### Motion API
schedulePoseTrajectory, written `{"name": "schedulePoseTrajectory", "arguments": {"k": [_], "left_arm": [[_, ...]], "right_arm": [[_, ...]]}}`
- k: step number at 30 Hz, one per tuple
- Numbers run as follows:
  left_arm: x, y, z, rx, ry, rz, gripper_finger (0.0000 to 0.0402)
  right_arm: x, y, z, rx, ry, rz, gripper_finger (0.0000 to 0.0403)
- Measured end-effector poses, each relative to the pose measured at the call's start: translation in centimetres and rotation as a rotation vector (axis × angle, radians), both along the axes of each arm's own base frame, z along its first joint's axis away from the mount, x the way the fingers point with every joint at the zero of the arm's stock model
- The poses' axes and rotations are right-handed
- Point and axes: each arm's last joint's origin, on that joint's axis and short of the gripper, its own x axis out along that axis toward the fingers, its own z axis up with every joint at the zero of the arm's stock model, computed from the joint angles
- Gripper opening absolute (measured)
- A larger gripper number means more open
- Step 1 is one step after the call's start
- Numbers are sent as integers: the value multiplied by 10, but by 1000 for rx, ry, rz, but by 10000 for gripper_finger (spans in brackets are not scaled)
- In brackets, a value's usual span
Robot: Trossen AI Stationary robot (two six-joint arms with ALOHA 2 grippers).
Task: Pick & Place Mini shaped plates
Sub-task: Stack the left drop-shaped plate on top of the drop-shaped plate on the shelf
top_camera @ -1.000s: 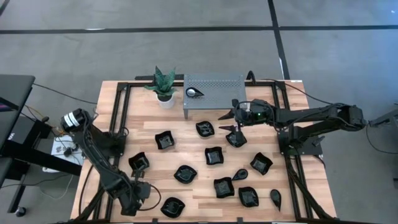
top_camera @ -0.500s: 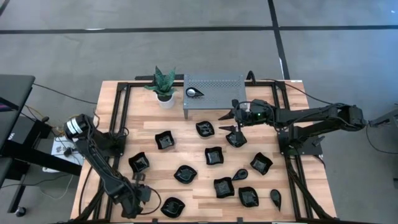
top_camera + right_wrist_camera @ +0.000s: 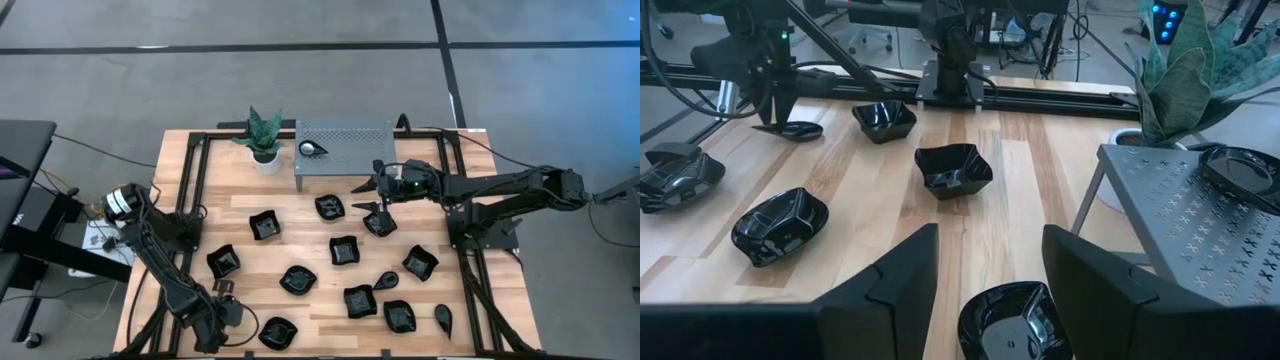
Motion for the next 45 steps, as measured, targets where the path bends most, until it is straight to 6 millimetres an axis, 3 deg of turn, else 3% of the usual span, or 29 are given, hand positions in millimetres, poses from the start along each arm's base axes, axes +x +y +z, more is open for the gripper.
{"name": "schedulePoseTrajectory", "arguments": {"k": [16, 32, 45], "left_arm": [[3, 0, -3, 10, -112, 31, 102], [6, 1, -3, 21, -146, 63, 9], [26, 13, -2, 53, -195, 93, 5]], "right_arm": [[0, 0, 0, 0, 0, 0, 175], [0, 0, 0, 42, 1, -11, 175], [0, 0, 0, 42, 0, -11, 175]]}}
